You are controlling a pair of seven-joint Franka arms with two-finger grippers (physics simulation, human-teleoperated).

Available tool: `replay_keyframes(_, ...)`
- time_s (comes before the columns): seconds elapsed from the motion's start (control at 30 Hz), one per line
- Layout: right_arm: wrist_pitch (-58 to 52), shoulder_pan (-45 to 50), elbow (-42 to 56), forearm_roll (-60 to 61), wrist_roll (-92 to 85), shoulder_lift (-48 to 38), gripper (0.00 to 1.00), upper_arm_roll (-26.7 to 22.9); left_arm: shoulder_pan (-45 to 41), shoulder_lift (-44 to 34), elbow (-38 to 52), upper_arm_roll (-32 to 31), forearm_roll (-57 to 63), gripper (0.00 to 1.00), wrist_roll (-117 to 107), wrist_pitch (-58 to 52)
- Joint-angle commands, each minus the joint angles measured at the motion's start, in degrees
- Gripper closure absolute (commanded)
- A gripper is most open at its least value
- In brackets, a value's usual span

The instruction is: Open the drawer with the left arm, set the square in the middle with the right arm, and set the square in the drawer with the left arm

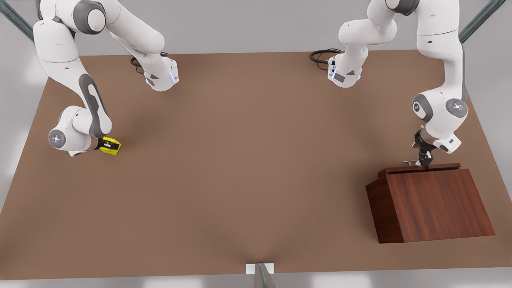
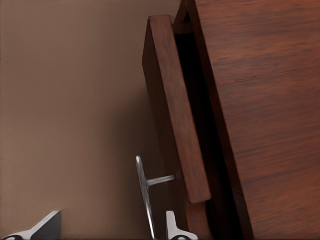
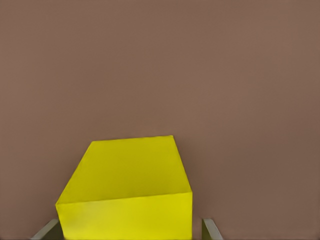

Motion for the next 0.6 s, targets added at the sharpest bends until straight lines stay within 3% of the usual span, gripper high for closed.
replay_keyframes(0.0, 0.0, 0.0, 0.0, -0.1, 0.0, 0.0, 0.00, 0.0, 0.0, 0.0, 0.0, 0.0, 0.0, 0.00, 0.0, 0.0)
replay_keyframes(0.33, 8.3, -0.5, -2.1, -1.4, -0.1, 2.3, 0.02, 0.0, 1.2, -1.8, 0.1, 0.1, 0.0, 0.00, 0.2, -4.2)
replay_keyframes(0.37, 8.3, -0.4, -2.1, -1.4, -0.1, 2.3, 0.12, 0.0, 1.5, -2.1, 0.0, 0.4, 0.0, 0.00, 0.2, -5.5)
replay_keyframes(0.4, 8.3, -0.4, -2.1, -1.4, -0.1, 2.3, 0.29, 0.0, 1.5, -2.2, 0.0, 0.4, 0.0, 0.00, 0.2, -6.0)
replay_keyframes(0.5, 8.3, -0.2, -2.1, -1.4, -0.1, 2.2, 0.48, 0.0, 1.5, -2.2, 0.0, 0.4, 0.0, 0.00, 0.2, -6.9)
replay_keyframes(0.57, 8.1, -0.2, -2.0, -1.4, -0.7, 1.8, 0.48, 0.0, 1.5, -2.6, 0.0, 0.4, 0.0, 0.00, 0.2, -7.8)
